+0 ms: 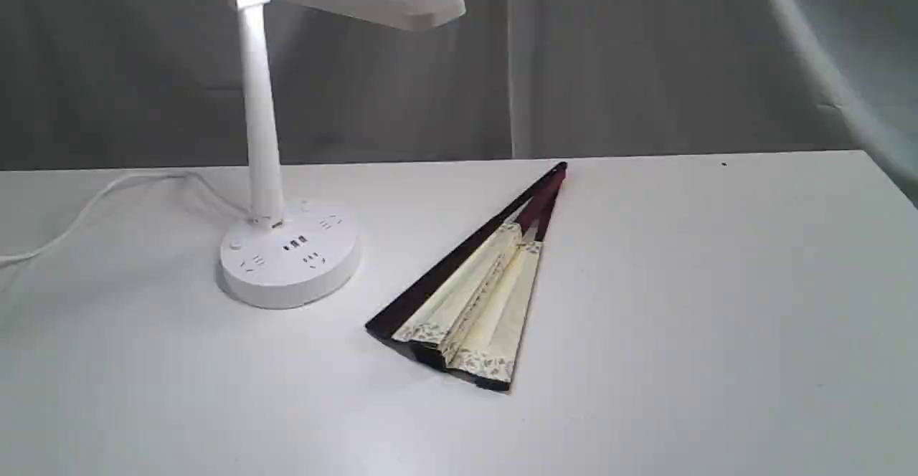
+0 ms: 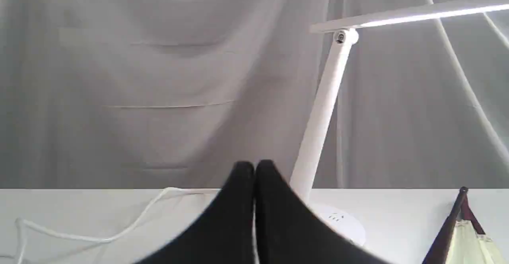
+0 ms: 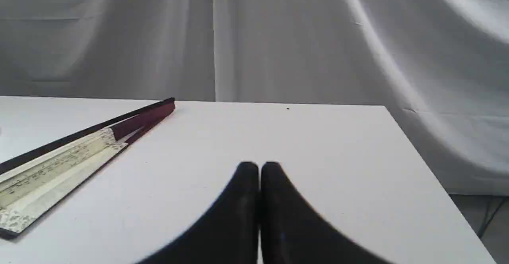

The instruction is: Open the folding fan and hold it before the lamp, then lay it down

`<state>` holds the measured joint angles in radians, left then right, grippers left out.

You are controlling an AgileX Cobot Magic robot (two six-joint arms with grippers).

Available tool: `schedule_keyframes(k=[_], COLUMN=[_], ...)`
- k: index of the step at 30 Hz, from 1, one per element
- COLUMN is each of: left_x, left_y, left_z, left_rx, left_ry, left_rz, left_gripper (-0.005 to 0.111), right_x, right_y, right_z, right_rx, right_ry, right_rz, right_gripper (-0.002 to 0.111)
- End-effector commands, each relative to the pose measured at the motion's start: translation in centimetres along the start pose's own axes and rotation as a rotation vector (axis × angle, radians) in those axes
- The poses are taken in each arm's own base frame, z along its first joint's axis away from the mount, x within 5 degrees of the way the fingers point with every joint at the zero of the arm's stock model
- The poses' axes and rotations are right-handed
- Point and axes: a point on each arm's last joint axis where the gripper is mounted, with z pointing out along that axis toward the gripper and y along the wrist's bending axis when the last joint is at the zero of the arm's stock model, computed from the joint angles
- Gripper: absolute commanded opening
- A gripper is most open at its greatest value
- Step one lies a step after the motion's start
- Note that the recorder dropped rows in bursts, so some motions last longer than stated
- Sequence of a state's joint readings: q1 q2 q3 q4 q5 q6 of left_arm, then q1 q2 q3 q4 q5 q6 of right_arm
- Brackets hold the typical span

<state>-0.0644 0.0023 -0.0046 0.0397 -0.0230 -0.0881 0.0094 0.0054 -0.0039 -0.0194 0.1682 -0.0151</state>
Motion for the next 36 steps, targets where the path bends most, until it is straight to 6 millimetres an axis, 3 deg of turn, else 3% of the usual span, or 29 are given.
schedule_keyframes(k=[1, 22, 27, 36], left_x=[0.1, 0.1, 0.1, -1.2], left_y=[0.0, 0.0, 0.0, 0.1], left_z=[0.0, 0.0, 0.0, -0.1], left_rx=[-0.003, -0.003, -0.006, 0.020], left_ry=[0.001, 0.001, 0.000, -0.141], left_rz=[0.004, 0.004, -0.269, -0.416], left_gripper=[0.000, 0.000, 0.000, 0.000], right_x=[0.1, 0.1, -0.3, -1.7], right_y=[0.0, 0.0, 0.0, 0.0], right_z=[0.0, 0.0, 0.0, -0.2], right_rx=[-0.002, -0.002, -0.001, 0.002], right_ry=[0.000, 0.000, -0.046, -0.203], right_rz=[0.007, 0.004, 0.004, 0.008], right_gripper=[0.000, 0.000, 0.000, 0.000])
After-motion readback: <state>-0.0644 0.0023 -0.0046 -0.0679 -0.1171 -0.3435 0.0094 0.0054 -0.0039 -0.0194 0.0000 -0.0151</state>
